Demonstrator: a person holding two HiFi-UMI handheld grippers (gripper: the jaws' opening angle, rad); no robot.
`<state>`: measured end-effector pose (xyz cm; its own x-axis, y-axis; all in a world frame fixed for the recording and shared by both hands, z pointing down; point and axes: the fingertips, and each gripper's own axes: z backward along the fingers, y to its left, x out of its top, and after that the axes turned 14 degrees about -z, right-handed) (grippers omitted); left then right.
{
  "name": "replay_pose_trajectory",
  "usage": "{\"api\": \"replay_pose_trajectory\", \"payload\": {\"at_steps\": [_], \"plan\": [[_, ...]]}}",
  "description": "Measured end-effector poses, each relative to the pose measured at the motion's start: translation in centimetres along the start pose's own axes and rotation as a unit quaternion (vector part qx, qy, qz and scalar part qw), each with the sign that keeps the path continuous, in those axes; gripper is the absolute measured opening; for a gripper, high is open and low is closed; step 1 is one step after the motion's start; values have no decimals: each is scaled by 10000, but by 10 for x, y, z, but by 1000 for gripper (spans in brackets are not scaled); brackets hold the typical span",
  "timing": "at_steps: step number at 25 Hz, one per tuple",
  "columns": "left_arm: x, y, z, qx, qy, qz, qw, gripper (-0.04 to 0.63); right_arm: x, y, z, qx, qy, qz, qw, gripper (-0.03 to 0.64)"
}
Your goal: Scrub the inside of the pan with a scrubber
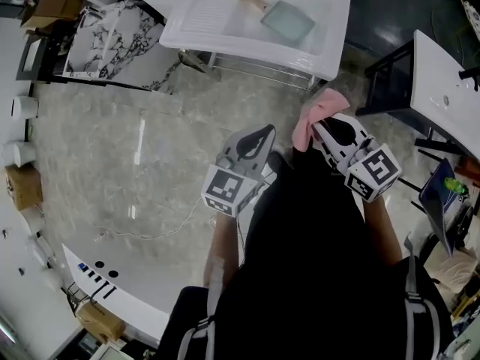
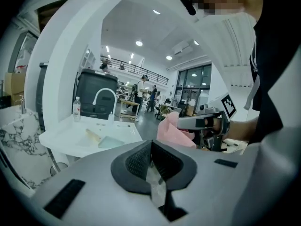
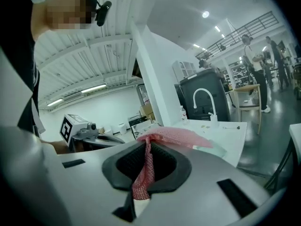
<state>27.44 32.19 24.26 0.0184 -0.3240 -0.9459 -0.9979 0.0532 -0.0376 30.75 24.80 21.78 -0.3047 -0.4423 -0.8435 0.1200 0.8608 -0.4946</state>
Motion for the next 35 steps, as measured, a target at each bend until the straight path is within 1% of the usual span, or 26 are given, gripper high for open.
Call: {"api": "replay_pose_trajectory", "payload": {"at_steps": [3,5,10,14,18,23,25,28,30,32,35], "plan": [[-5,15,-8,-15,55,36,10000,32,0,-2,-17,128,41,-23,9999,38],[-7,28,-14,-32,118,54,9999,32,7,-5,-31,218,-70,-118,9997,37],[0,69,-31,-62,251,-20,9997,32,42,-28,-69,399,-479,-606,9962,37],[6,106,-61,-166,384,-180,9990,32,73,-60,-99,356,-770,-674,9941,38],[14,136,-95,-319,383,-341,9982,32,96,-90,-118,215,-874,-664,9937,37],[27,164,-123,-485,201,-272,9983,32,106,-120,-130,28,-833,-755,9937,38],[28,176,-132,-511,255,-337,9978,32,110,-128,-133,-90,-844,-826,9930,38],[30,193,-144,-555,442,-488,9963,32,116,-140,-135,-312,-817,-891,9922,38],[28,203,-155,-739,554,-540,9943,32,118,-148,-139,-508,-814,-924,9911,37],[22,215,-170,-1012,655,-521,9913,34,121,-159,-145,-727,-850,-970,9890,37],[14,236,-194,-1407,811,-580,9850,34,130,-177,-156,-1120,-965,-1058,9833,38]]}}
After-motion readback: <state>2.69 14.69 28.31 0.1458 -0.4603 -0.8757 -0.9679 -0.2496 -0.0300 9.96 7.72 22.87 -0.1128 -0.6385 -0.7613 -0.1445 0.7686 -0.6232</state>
